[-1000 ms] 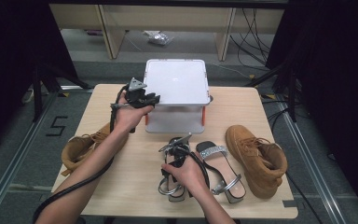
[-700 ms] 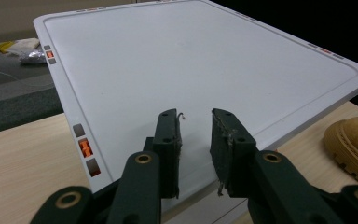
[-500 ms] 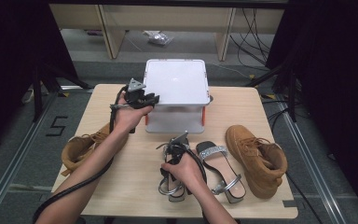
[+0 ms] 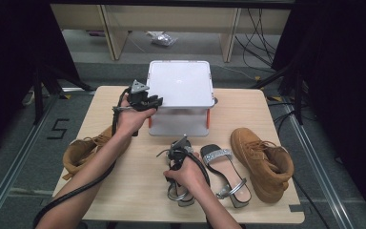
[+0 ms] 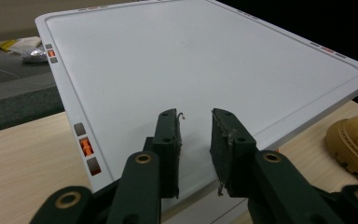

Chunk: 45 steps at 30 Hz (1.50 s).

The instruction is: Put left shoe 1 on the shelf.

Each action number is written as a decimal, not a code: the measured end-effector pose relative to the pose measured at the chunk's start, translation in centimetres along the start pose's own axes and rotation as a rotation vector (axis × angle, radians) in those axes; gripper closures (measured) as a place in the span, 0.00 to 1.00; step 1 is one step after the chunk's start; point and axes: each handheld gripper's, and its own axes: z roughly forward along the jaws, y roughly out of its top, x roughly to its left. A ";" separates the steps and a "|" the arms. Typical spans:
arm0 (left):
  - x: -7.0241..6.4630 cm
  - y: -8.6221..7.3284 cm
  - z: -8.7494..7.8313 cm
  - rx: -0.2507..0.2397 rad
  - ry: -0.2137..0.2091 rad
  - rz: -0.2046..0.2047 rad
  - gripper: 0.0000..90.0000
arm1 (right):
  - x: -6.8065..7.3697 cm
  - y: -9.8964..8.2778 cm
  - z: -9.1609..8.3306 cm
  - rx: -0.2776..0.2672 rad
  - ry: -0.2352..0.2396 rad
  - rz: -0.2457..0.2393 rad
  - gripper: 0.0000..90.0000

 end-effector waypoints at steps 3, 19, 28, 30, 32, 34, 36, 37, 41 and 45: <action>0.1 0.0 -0.1 0.003 0.001 0.002 0.82 | 0.2 0.0 0.0 0.003 -0.011 -0.005 0.39; 0.2 0.1 -0.3 0.025 0.009 -0.017 1.00 | -1.1 0.2 -0.7 -0.022 0.004 -0.083 0.48; 0.1 0.1 -0.3 0.018 0.012 -0.018 1.00 | -0.8 0.7 -2.1 -0.089 0.041 -0.062 0.48; 0.2 0.1 -0.3 0.024 0.010 -0.024 1.00 | -0.8 1.4 -2.9 -0.111 0.031 -0.064 0.48; 0.2 0.2 -0.3 0.025 0.009 -0.026 1.00 | -0.8 2.0 -3.4 -0.124 0.033 -0.070 0.48; 0.1 0.2 -0.3 0.028 0.014 -0.020 1.00 | -0.5 2.4 -3.6 -0.134 0.029 -0.057 0.48; 0.1 0.2 -0.3 0.032 0.015 -0.020 1.00 | -0.1 3.3 -3.6 -0.144 0.018 -0.042 0.48; 0.1 0.2 -0.3 0.033 0.016 -0.021 1.00 | -0.1 3.8 -3.5 -0.148 0.019 -0.052 0.48; 0.2 0.2 -0.3 0.034 0.009 -0.028 1.00 | 0.2 5.3 -3.4 -0.167 0.037 -0.027 0.48; 0.3 0.3 -0.3 0.033 0.004 -0.034 1.00 | 0.5 6.7 -2.9 -0.189 0.000 -0.042 0.48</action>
